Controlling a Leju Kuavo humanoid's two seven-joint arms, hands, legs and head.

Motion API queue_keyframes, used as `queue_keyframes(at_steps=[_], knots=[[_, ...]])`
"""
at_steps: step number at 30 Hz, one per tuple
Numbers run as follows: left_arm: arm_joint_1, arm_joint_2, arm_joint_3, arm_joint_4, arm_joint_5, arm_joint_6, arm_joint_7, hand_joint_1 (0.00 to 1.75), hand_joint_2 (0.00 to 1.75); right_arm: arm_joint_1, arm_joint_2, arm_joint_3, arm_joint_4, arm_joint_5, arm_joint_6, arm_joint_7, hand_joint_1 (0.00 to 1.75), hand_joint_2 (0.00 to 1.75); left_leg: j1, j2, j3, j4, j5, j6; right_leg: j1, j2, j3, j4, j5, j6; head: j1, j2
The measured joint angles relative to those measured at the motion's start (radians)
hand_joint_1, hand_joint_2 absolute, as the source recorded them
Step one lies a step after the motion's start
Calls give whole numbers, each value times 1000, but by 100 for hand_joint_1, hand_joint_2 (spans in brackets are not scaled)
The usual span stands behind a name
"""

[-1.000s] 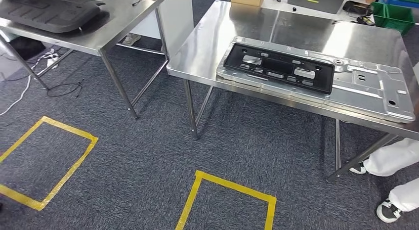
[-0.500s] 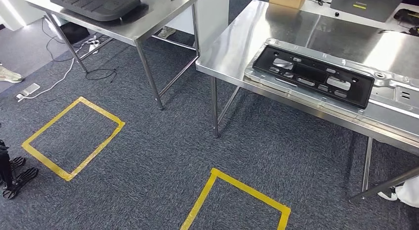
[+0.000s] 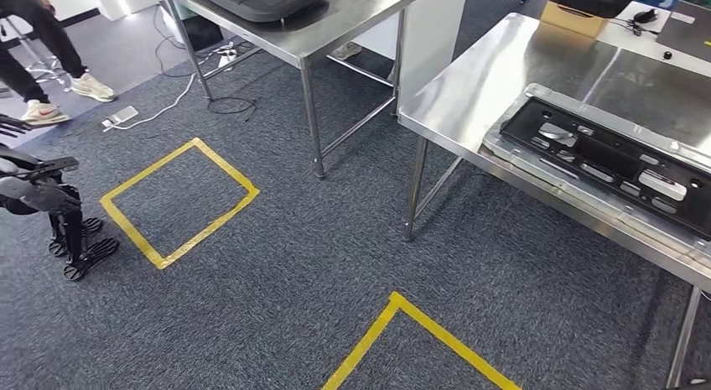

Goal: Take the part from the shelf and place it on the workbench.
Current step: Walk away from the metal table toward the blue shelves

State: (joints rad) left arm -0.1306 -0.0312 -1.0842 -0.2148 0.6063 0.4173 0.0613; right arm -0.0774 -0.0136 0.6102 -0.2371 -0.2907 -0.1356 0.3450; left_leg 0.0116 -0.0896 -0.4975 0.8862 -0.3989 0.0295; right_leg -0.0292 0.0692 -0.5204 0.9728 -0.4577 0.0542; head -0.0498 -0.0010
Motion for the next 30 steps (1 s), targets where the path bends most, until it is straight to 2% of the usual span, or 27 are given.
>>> queue_keyframes(at_steps=[1, 2, 4, 5, 6, 7, 8, 9, 10, 11, 12, 13, 15, 16, 17, 19, 20, 21, 22, 23, 24, 25, 26, 27, 28, 29, 30], knots=[[-1, 0, 0, 0, 0, 0, 0, 0, 0, 1, 0, 0, 1, 1, 0, 1, 0, 0, 0, -11, -4, 1, 0, -6, -2, 24, 16, -41, 14, -2, 0, 0], [-1, 0, 0, 0, 0, 0, 0, 0, 0, 0, 0, 0, 2, 0, 0, 2, 0, 0, 1, -22, -8, 1, 1, -13, -1, 36, 22, -58, 17, -5, -1, 0], [0, 0, 0, 0, 1, 0, 0, 0, 0, -2, 1, 0, 3, -1, 0, 4, 0, 0, 7, -40, -13, -2, 4, -24, 3, 12, 25, -64, 19, -17, -1, 0], [1, 0, 0, 0, 1, 0, 0, 0, 0, -3, 1, 0, 3, -1, 0, 5, 0, 0, 7, -30, -19, 8, -2, -28, 3, -2, 28, -68, 21, -23, -2, 0], [2, 0, 0, 0, 1, 0, 0, 0, 0, -3, 1, 0, 3, -1, 0, 6, 0, 0, 6, -8, -34, 39, -20, -32, 2, -17, 31, -73, 23, -30, -3, 0], [1, 0, 0, 0, 1, 0, 0, 0, 0, -2, 1, 0, 3, -2, 0, 7, 0, 0, 5, 20, -61, 95, -49, -35, 2, -33, 33, -77, 24, -36, -5, 0], [-1, 0, 0, 0, 1, 0, 0, 0, 0, -2, 1, 0, 3, -2, 0, 7, 0, 0, 3, 48, -99, 174, -85, -39, 4, -48, 34, -79, 24, -40, -6, 0], [-2, 0, 0, 0, 1, 0, 0, 0, 0, -1, 1, 0, 4, -2, 0, 8, 0, 0, 3, 63, -140, 255, -118, -41, 6, -63, 35, -80, 23, -42, -7, 0], [-2, 0, 0, 0, 1, 0, 0, 0, 0, -1, 1, 0, 4, -2, 0, 8, 0, 0, 3, 69, -170, 315, -136, -42, 8, -78, 36, -80, 22, -43, -7, 0], [-1, 0, 0, 0, 1, 0, 0, 0, 0, -1, 1, 0, 4, -2, 0, 8, 0, 0, 3, 72, -181, 336, -135, -42, 9, -92, 37, -80, 20, -44, -7, 0], [0, 0, 0, 0, 1, 0, 0, 0, 0, -2, 1, 0, 5, -2, -1, 8, 0, 0, 3, 75, -169, 309, -115, -40, 9, -104, 39, -80, 18, -44, -7, 0], [1, 0, 0, 0, 0, 0, 0, 0, 0, -2, 2, 0, 5, -2, -1, 8, 0, 0, 2, 84, -135, 244, -82, -37, 9, -115, 41, -80, 16, -43, -7, 0], [-2, 0, 0, 0, 0, 0, 1, 0, 0, -3, 2, 0, 5, -2, -2, 8, 0, 0, -6, 141, -50, 80, -18, -26, 12, -133, 49, -80, 10, -36, -7, 0], [-5, 0, 0, 0, 0, 0, 1, 0, 0, -3, 3, 0, 5, -2, -2, 8, 0, 0, -11, 163, -23, 27, 0, -21, 14, -142, 53, -80, 7, -31, -6, 0], [-7, 1, 0, 0, -1, 0, 2, 0, 0, -3, 3, 0, 6, -2, -3, 8, 0, 0, -16, 177, -11, 1, 6, -17, 16, -151, 56, -82, 5, -26, -6, 0], [-8, 1, 0, 0, -1, 0, 4, 0, 0, -5, 4, 0, 6, -2, -5, 9, 0, 0, -17, 155, -12, -6, 9, -9, 18, -171, 64, -87, 0, -15, -5, 0], [-6, 0, 0, 0, -1, 0, 6, 0, 0, -6, 4, 0, 6, -2, -6, 10, 0, 0, -16, 143, -10, -10, 11, -4, 16, -168, 66, -84, -7, -10, -4, 0], [-6, 1, 0, 0, -1, 0, 8, 0, 0, -6, 5, 0, 6, -2, -7, 10, 0, 0, -13, 131, -8, -14, 15, 3, 14, -151, 59, -62, -25, -6, -4, 0], [-6, 1, 0, 0, -1, 0, 9, 0, 0, -6, 5, 0, 6, -2, -8, 10, 0, 0, -9, 118, -6, -17, 18, 8, 12, -127, 39, -14, -56, -3, -2, 0], [-6, 1, -1, 0, -2, 0, 10, 0, 0, -6, 5, 0, 6, -2, -8, 10, 0, 0, -9, 107, -6, -18, 19, 12, 11, -100, 7, 57, -94, -1, 0, 0], [-7, 1, -1, 0, -2, 0, 10, 0, 0, -5, 5, 0, 7, -2, -9, 11, 0, 0, -8, 95, -7, -18, 20, 15, 11, -83, -33, 141, -131, -1, 2, 0], [-7, 1, -1, 0, -2, 0, 10, 0, 0, -4, 5, 0, 7, -2, -9, 11, 0, 0, -9, 81, -7, -18, 20, 16, 11, -76, -70, 211, -155, 0, 3, 0], [-6, 0, -1, 0, -2, -1, 10, 0, 0, -4, 5, 0, 7, -2, -9, 11, 0, 0, -9, 66, -6, -17, 19, 16, 11, -74, -92, 246, -156, 1, 3, 0], [-6, 0, -1, 0, -2, -1, 11, 0, 0, -4, 5, 1, 7, -2, -9, 11, 0, 0, -8, 51, -4, -17, 19, 15, 10, -72, -94, 239, -136, 2, 3, 0], [-5, 0, -1, 0, -2, -1, 11, 0, 0, -4, 5, 1, 7, -2, -9, 11, 0, 0, -6, 36, -2, -16, 18, 14, 9, -66, -75, 185, -96, 2, 3, 0], [-5, 0, -1, 0, -2, -1, 11, 0, 0, -3, 5, 1, 7, -2, -9, 11, 0, 0, -5, 21, 1, -15, 17, 11, 6, -48, -42, 104, -48, 3, 3, 0], [-5, 0, -1, 0, -2, -1, 11, 0, 0, -2, 5, 1, 7, -2, -9, 11, 0, 0, -5, 7, 1, -13, 14, 7, 2, -20, -9, 24, -11, 3, 3, 0]])
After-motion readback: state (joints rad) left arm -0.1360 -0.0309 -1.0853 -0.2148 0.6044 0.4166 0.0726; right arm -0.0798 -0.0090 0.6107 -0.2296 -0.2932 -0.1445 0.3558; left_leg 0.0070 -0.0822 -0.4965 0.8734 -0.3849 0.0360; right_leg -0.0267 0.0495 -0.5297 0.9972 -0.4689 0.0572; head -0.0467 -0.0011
